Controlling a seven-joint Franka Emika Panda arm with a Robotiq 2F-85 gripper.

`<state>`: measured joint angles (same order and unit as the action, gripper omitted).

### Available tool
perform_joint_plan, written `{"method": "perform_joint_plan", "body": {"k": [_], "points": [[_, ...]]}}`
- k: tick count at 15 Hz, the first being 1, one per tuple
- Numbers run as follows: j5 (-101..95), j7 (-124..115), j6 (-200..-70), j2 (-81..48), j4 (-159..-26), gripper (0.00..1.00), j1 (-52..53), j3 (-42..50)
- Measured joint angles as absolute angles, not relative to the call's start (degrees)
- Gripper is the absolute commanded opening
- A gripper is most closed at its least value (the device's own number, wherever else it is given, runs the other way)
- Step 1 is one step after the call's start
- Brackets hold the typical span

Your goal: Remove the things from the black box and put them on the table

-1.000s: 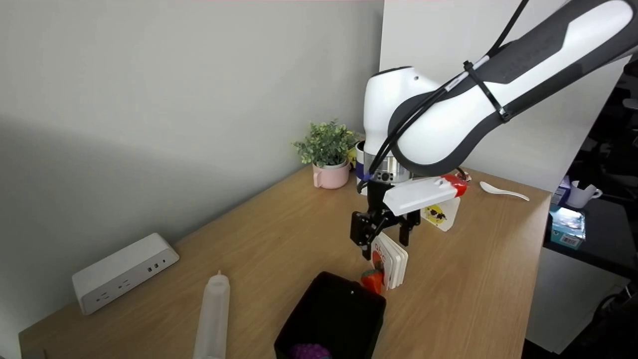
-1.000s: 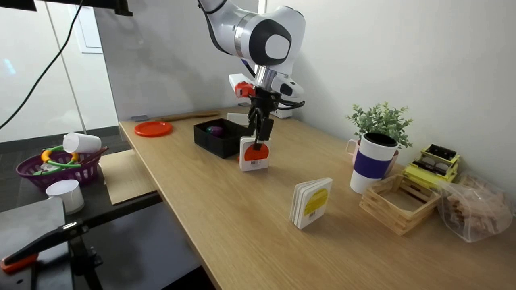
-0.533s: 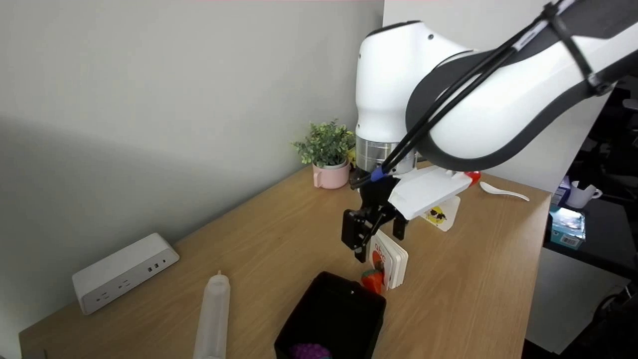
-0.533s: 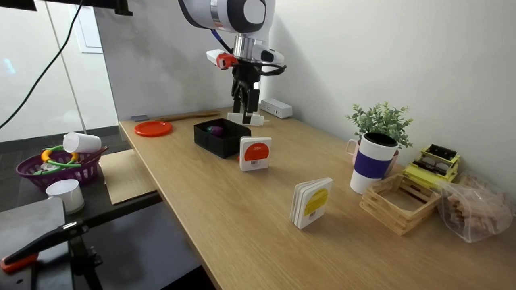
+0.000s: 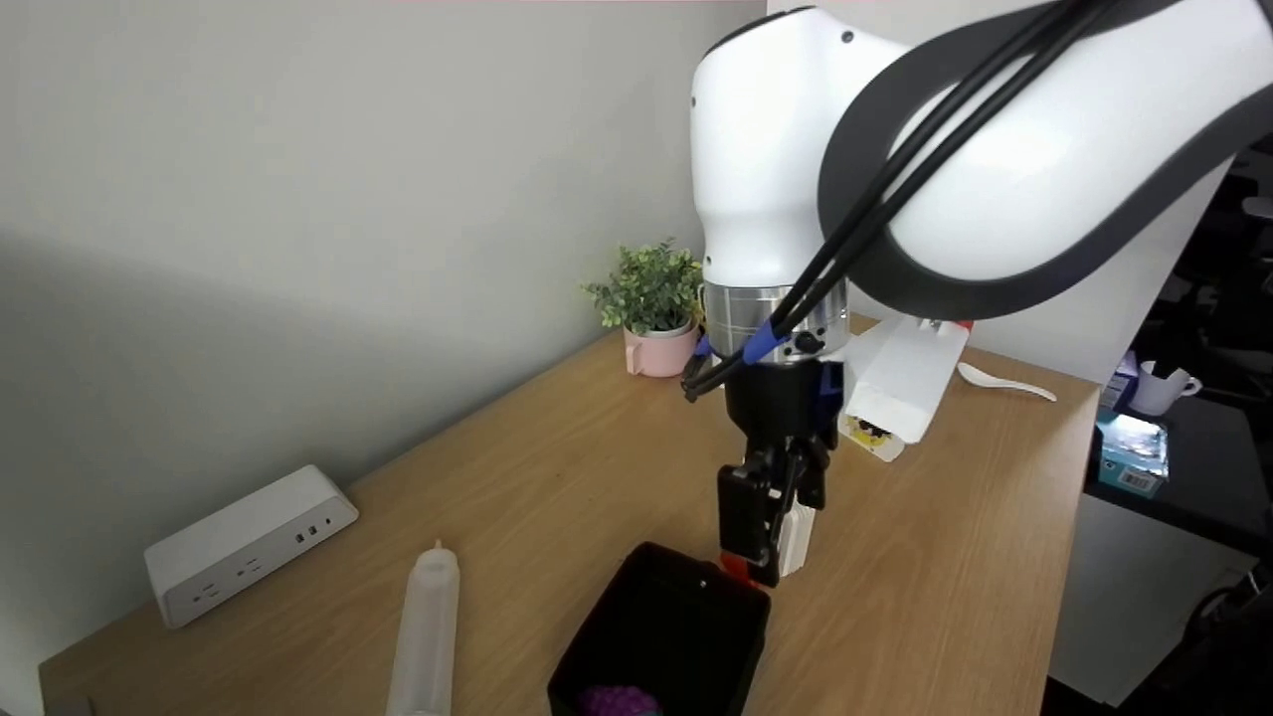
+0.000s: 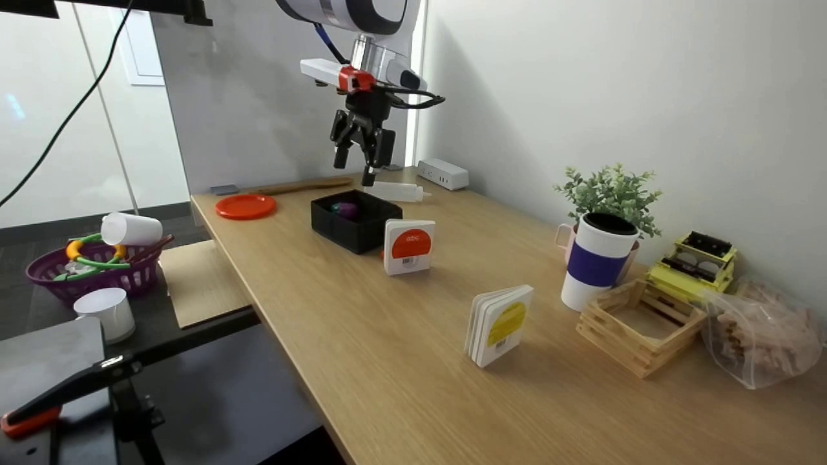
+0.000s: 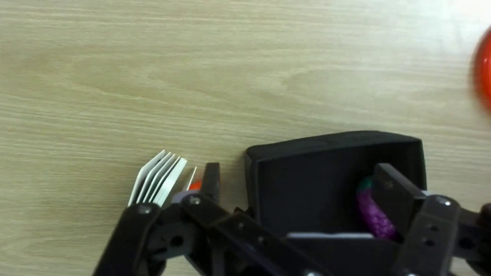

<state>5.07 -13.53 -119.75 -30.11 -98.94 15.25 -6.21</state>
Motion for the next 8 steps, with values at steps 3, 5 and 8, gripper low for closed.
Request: {"method": "perform_joint_plan", "body": {"k": [3,5,8], "points": [[5.52,-10.02,-118.54,-31.12,-98.09,1.0,14.28,-6.79],[5.51,-10.24,-118.54,-31.11,-98.09,1.0,14.42,-6.84],[5.51,-9.62,-118.54,-31.1,-98.1,1.0,14.39,-6.88]]}}
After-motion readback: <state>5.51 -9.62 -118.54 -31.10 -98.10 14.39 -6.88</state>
